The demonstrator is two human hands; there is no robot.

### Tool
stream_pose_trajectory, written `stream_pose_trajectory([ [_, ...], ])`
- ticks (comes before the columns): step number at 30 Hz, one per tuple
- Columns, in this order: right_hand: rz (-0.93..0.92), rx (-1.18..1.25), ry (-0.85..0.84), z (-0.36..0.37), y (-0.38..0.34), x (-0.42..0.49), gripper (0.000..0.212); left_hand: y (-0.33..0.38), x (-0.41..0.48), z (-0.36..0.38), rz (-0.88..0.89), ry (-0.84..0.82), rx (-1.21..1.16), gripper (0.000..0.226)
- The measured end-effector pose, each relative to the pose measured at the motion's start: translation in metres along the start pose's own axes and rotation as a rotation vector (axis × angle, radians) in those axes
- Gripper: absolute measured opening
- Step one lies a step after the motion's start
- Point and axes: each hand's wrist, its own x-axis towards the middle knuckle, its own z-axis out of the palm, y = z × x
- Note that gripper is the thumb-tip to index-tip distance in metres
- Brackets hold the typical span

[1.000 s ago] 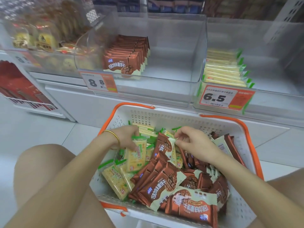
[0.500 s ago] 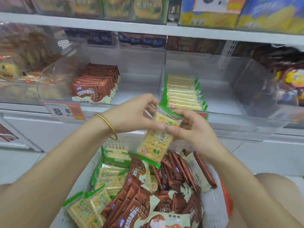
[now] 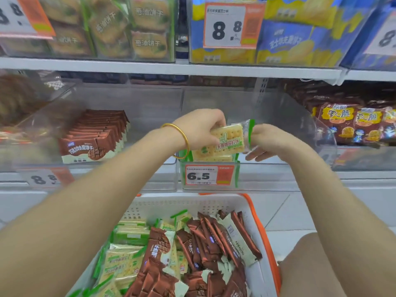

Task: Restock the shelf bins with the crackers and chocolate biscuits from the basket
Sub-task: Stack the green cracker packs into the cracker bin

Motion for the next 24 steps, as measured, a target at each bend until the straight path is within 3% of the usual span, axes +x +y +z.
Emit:
stream_pose_trajectory([
  [3, 0.064, -0.140, -0.260, 0.008, 0.003, 0.008, 0.033, 0.002, 0.007, 0.012, 0.007, -0.087, 0.076, 0.032],
  [12, 0.087, -0.035, -0.260, 0.013, 0.010, 0.016, 0.015, -0.005, 0.010, 0.033, -0.022, -0.357, 0.124, 0.028],
  [15, 0.036, -0.004, -0.158, 0.014, 0.010, 0.015, 0.013, -0.006, 0.007, 0.031, -0.015, -0.360, 0.089, 0.027],
  [19, -0.059, 0.049, -0.058, 0.014, 0.013, 0.010, 0.014, -0.007, -0.005, 0.030, -0.054, -0.214, 0.045, 0.026],
  [24, -0.082, -0.099, -0.174, 0.012, 0.009, 0.003, 0.010, -0.010, -0.018, 0.032, -0.068, -0.212, 0.093, 0.035],
])
